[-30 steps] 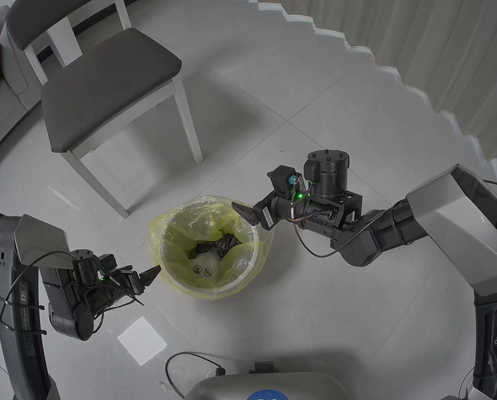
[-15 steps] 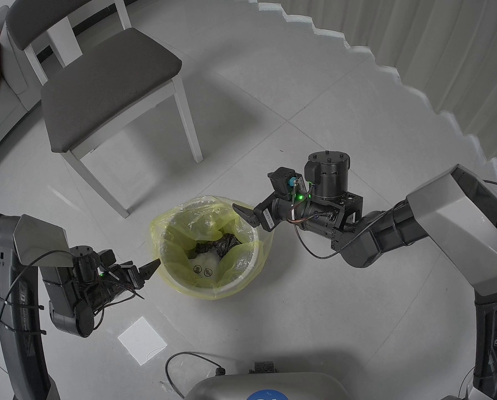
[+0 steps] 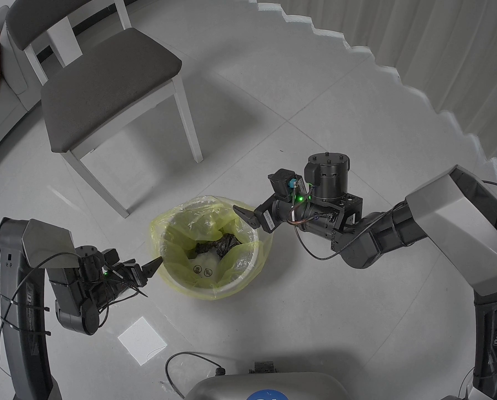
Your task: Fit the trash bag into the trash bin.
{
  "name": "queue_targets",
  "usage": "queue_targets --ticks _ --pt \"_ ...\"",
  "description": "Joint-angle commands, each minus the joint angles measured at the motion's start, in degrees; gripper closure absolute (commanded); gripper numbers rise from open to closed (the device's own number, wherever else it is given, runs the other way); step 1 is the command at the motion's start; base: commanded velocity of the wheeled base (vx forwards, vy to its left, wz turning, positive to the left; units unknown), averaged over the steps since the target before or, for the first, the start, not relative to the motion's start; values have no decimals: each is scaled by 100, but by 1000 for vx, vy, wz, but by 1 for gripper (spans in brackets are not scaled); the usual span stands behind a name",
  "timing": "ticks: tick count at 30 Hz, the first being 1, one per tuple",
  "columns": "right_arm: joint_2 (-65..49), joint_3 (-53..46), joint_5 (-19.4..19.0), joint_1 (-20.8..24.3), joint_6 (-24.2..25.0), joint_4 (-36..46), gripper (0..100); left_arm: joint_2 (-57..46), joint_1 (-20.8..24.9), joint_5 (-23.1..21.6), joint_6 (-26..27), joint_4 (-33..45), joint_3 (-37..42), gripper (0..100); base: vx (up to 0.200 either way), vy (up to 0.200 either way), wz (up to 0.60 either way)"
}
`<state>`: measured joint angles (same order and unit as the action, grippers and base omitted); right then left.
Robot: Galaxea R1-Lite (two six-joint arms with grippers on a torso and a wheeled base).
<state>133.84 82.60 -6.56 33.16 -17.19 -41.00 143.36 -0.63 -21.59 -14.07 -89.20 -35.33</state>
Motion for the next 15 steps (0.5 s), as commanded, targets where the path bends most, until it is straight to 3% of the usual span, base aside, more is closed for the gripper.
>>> queue_targets --ticks 1,6,7,15 --pt "10 1 -3 -11 -4 -5 0 157 11 -3 1 -80 -79 0 0 0 0" --pt "-16 1 -12 -20 -13 -5 0 166 63 -30 -202 -80 -229 0 0 0 0" --pt "-16 1 -12 -29 -13 -14 0 166 81 -30 -272 -80 -255 100 0 0 0" --pt "-16 -7 -12 -38 -13 -31 0 131 107 -30 -465 -80 -334 100 0 0 0"
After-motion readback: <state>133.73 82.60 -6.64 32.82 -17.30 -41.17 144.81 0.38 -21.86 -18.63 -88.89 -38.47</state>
